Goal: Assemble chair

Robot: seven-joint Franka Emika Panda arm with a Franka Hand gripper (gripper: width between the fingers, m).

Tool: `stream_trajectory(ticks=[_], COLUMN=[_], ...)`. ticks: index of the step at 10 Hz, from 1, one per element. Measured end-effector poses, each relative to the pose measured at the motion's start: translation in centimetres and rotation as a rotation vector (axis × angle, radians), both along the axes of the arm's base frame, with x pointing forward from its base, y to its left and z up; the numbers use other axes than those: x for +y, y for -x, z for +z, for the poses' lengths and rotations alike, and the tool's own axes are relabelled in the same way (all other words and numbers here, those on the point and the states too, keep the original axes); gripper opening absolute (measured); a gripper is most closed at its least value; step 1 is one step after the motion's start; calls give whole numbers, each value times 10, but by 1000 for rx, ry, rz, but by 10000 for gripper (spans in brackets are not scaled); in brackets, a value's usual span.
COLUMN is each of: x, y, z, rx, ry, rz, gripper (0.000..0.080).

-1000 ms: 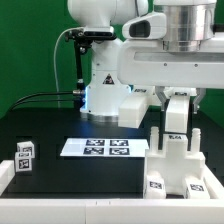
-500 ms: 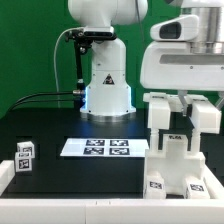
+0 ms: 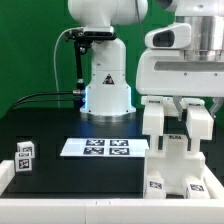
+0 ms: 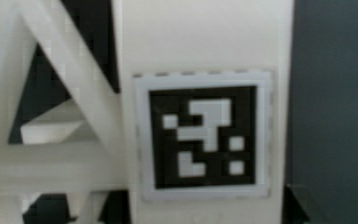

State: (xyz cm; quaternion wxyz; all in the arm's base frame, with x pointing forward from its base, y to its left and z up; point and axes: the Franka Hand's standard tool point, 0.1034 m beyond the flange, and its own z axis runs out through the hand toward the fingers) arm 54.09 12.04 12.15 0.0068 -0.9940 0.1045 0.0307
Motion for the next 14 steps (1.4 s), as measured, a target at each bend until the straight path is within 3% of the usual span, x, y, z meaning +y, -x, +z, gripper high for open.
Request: stream_trajectory(ticks=[3, 8, 14], x=[-2, 10, 5], y=[-2, -10, -14], z=[-2, -2, -1], rx=[-5, -56, -70], ry=[-2, -5, -6], rz=[-7, 12, 18], gripper=[284, 284, 284])
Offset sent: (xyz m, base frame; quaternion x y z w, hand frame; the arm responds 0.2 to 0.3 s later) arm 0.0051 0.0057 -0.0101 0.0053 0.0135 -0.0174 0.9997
